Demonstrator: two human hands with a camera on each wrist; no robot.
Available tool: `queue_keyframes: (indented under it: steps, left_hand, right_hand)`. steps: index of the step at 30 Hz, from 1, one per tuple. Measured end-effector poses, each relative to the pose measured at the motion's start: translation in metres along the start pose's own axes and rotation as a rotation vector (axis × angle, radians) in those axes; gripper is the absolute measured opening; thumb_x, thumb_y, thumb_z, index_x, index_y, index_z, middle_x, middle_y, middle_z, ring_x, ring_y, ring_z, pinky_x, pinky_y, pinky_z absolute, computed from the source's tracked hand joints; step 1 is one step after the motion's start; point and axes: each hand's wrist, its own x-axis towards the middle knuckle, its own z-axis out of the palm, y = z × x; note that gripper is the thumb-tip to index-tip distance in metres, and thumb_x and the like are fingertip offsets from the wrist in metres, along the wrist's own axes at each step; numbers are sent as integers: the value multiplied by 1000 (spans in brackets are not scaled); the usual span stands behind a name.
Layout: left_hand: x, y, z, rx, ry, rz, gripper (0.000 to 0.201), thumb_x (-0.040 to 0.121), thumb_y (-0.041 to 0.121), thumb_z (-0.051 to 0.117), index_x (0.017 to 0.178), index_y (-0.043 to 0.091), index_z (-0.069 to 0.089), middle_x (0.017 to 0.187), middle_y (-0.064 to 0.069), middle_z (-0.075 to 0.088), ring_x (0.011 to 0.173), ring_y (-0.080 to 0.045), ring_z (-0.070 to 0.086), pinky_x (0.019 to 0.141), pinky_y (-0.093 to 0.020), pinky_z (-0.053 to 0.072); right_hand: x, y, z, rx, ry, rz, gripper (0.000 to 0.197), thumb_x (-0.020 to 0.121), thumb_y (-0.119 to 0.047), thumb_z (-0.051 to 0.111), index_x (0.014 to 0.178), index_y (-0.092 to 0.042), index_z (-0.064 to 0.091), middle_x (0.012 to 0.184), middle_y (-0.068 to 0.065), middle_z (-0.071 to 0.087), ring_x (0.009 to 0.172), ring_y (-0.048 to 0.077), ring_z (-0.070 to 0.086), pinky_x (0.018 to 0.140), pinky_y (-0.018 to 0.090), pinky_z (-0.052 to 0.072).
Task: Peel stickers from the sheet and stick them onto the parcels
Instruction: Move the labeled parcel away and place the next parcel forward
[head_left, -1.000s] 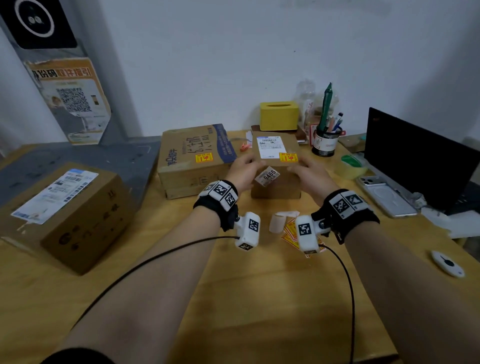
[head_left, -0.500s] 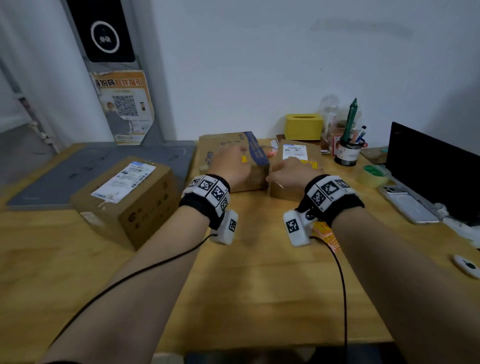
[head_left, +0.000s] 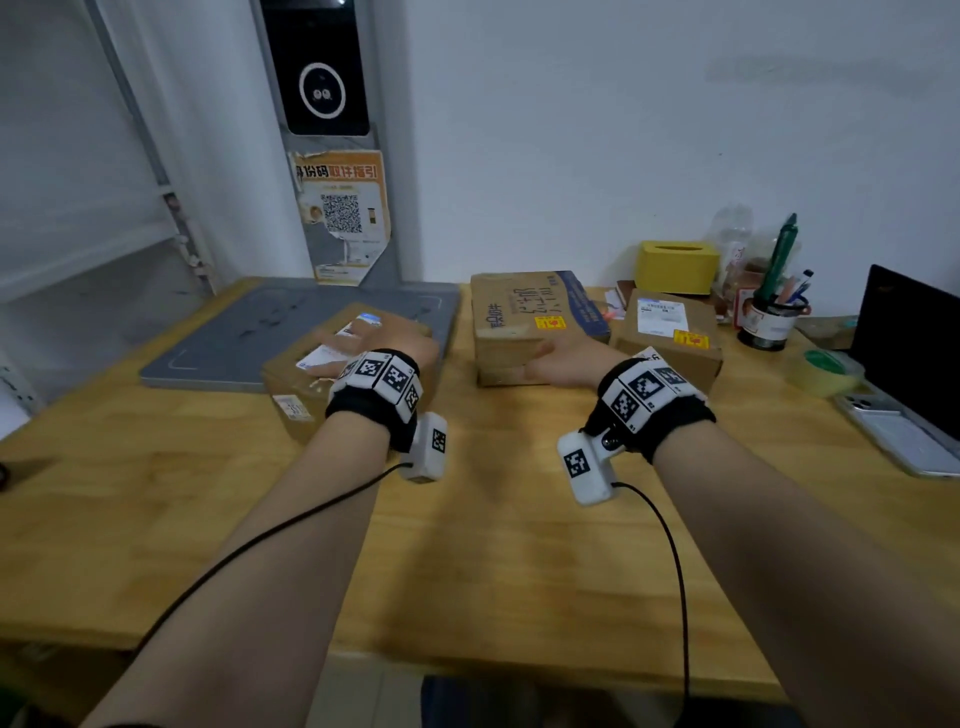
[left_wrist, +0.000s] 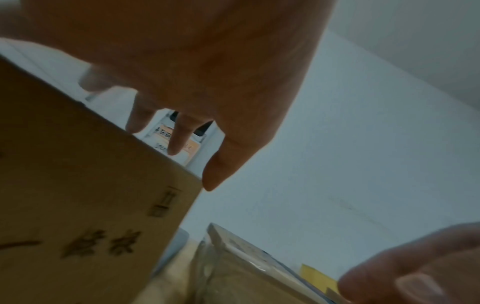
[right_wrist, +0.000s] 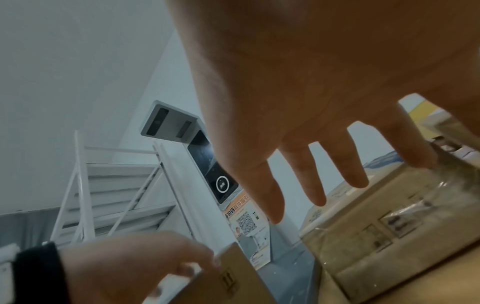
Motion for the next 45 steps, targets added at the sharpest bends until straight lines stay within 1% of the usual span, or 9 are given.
queue_keyframes:
  steps: [4, 9, 12, 16, 20, 25, 34, 40, 45]
  left_hand:
    - [-17, -14, -9, 10, 47, -116, 80, 91, 48, 48, 158, 22, 12, 164, -22, 7, 146, -57, 3, 114, -73, 3]
    - [-2, -17, -13, 53, 51, -69, 66, 78, 47, 50, 138, 19, 47, 152, -20, 38, 137, -46, 34, 112, -63, 24]
    - [-5, -28, -21, 13, 65, -135, 69, 88, 49, 58, 148, 23, 36, 156, -16, 23, 146, -38, 14, 115, -56, 16]
    - [9, -47, -24, -20, 40, -241, 90, 79, 63, 64, 154, 28, 29, 166, -15, 7, 150, -46, -12, 110, -76, 3]
    - [1, -55, -28, -124, 63, -172, 106, 68, 63, 78, 152, 23, 28, 160, -18, 17, 148, -43, 9, 114, -63, 24]
    - [-14, -40, -15, -178, -66, -9, 98, 64, 72, 75, 140, 14, 51, 146, -17, 49, 128, -36, 51, 97, -39, 47]
    - [-80, 6, 20, -409, -237, 203, 30, 93, 36, 68, 107, 17, 51, 101, -5, 61, 92, -26, 65, 84, -43, 58]
    - [-104, 41, 44, -535, -402, 203, 48, 89, 32, 72, 128, 15, 51, 120, -7, 65, 103, -32, 66, 65, -57, 62]
    - [-112, 58, 60, -582, -428, 260, 46, 91, 31, 68, 131, 13, 53, 124, -8, 66, 109, -29, 65, 84, -53, 60]
  right_hand:
    - [0, -11, 8, 32, -18, -13, 54, 95, -41, 64, 138, -10, 59, 143, 12, 56, 129, 28, 52, 96, 31, 41]
    - [1, -20, 16, 81, -28, -39, 47, 95, -38, 66, 133, -11, 64, 142, 11, 57, 129, 28, 52, 103, 33, 41]
    - [0, -28, 19, 87, -40, -57, 45, 97, -35, 64, 136, -12, 63, 145, 8, 55, 133, 27, 50, 107, 34, 41]
    - [-2, -40, 22, 86, -60, -69, 51, 98, -38, 63, 143, -15, 57, 148, 6, 52, 136, 27, 49, 91, 33, 40]
    - [-4, -46, 27, 111, -94, -79, 50, 99, -39, 60, 143, -17, 56, 143, 7, 55, 114, 25, 56, 77, 30, 42]
    - [-10, -42, 31, 221, -127, -85, 36, 105, -33, 54, 137, -18, 57, 116, 3, 66, 71, 9, 61, 36, 12, 41]
    - [-25, 15, 9, 218, -41, 148, 48, 103, -42, 52, 140, -12, 52, 107, 13, 71, 70, 26, 71, 32, 18, 44]
    - [-37, 71, -11, 280, 55, 250, 49, 98, -48, 56, 132, -13, 56, 114, 8, 69, 64, 26, 74, 34, 21, 47]
    - [-52, 95, -18, 309, 98, 230, 40, 101, -45, 53, 133, -21, 57, 119, 4, 62, 67, 24, 66, 32, 14, 40]
